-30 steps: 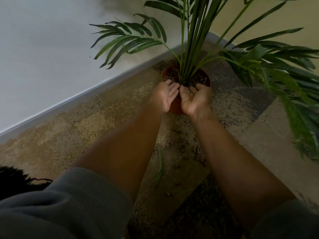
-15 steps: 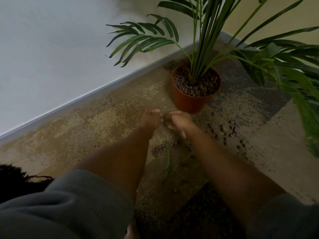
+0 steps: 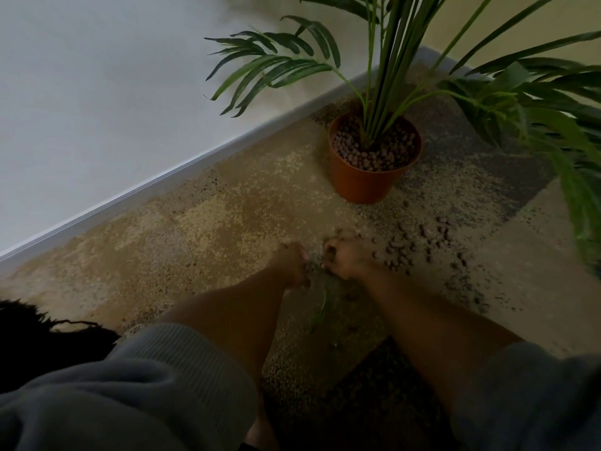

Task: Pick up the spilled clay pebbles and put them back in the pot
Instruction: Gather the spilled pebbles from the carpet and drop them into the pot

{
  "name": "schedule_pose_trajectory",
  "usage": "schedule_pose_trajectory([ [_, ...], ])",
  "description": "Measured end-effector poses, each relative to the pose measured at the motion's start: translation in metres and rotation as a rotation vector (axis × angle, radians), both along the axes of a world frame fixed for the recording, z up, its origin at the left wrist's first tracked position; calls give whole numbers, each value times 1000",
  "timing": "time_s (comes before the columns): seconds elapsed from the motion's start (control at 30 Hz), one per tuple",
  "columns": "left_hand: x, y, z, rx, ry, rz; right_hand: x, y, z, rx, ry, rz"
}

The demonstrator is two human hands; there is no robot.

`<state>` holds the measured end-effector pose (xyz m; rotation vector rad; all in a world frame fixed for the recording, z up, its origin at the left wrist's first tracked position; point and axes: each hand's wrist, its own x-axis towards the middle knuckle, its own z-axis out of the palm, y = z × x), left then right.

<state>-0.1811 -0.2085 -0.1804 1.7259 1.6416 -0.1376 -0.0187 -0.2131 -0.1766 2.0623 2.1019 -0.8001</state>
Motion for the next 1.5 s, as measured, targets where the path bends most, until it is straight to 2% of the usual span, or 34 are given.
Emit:
schedule_pose_trajectory([
  [0.2, -1, -4, -7, 98, 17, -50, -4, -13, -2, 30, 172, -11],
  [0.37, -4, -1, -8, 136, 55, -62, -12, -12, 3, 71, 133, 13],
  [0.7, -2, -4, 2, 73, 80, 122, -9, -13, 11, 48, 38, 0],
  [0.8, 0, -4, 4, 22, 118, 128, -9, -15, 11, 8, 90, -49],
  [0.87, 1, -2, 6, -57, 63, 228, -9, -12, 10, -33, 236, -221],
  [0.9, 2, 0, 7, -104, -31, 339, -8, -9, 11, -86, 405, -410],
  [0.97, 4, 2, 11, -223, -314, 641, -7, -4, 15, -280, 890, -825],
  [1.0, 5, 2, 13, -284, -462, 791, -6, -3, 17, -357, 1106, -960],
  [1.1, 9, 6, 21, -401, -900, 1131, -2, 1, 25, -452, 1495, -1120],
  [1.17, 13, 14, 31, -447, -1060, 1233, -2, 5, 32, -467, 1642, -1141],
  [1.27, 27, 34, 50, -455, -1200, 1277, -5, 13, 48, -423, 1791, -1156],
  [1.4, 46, 65, 82, -434, -1394, 1360, -5, 33, 75, -256, 1951, -1281],
  [1.5, 61, 78, 107, -429, -1518, 1324, 2, 46, 96, -136, 2037, -1376],
])
